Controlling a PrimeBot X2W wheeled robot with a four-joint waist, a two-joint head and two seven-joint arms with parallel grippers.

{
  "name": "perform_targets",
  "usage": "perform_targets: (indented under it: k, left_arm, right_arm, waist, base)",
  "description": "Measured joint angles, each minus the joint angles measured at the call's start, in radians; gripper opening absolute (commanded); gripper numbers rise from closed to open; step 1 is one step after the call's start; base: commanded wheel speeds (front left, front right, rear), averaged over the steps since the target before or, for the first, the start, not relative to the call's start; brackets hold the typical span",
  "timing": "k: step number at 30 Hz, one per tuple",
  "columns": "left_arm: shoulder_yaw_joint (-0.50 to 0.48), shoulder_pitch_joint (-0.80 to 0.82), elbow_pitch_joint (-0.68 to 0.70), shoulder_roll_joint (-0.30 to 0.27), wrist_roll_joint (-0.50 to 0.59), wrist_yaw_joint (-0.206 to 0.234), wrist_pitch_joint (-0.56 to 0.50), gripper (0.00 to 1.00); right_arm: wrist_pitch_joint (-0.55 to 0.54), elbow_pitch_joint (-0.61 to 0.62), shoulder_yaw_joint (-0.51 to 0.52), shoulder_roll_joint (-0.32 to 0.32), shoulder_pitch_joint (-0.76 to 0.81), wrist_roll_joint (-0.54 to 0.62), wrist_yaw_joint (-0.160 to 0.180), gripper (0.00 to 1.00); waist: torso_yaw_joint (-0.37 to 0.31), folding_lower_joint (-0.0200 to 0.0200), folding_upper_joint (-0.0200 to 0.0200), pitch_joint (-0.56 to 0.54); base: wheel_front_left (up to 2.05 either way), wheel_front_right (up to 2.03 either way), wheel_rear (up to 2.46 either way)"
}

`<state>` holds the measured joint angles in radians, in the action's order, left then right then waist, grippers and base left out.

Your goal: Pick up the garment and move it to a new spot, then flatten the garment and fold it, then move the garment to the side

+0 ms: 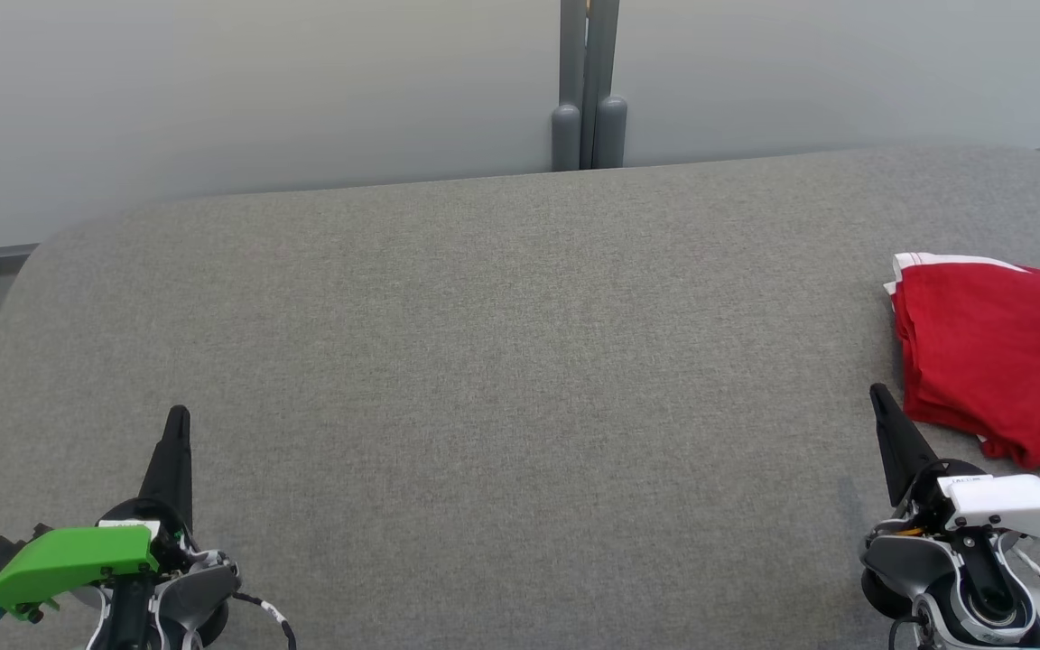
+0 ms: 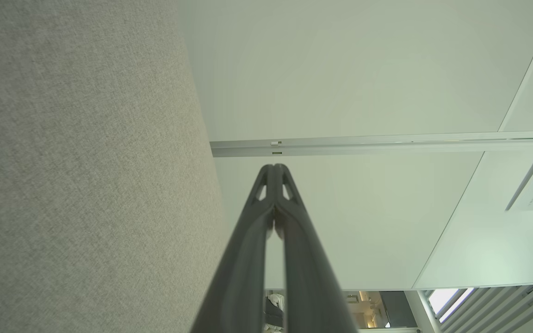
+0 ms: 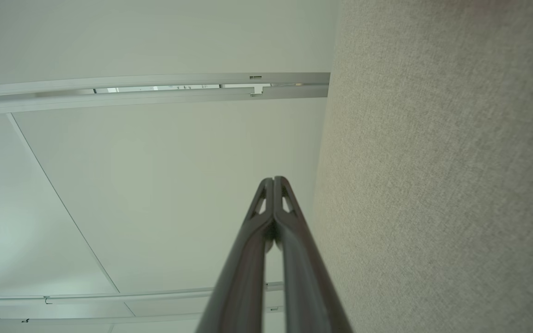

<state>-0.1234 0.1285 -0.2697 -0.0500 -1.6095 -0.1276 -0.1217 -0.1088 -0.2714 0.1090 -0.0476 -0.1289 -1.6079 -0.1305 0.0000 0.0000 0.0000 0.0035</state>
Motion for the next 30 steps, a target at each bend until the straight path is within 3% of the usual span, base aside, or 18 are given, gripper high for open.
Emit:
perform_targets:
  k: [30]
  left_arm:
    - [0.0,0.0,0.0,0.0,0.0,0.0,0.0,0.0]
  right_arm:
    - [0.0,0.0,0.0,0.0,0.0,0.0,0.0,0.0]
  waist:
    - [0.0,0.0,0.0,0.0]
  base:
    - [0.0,0.0,0.0]
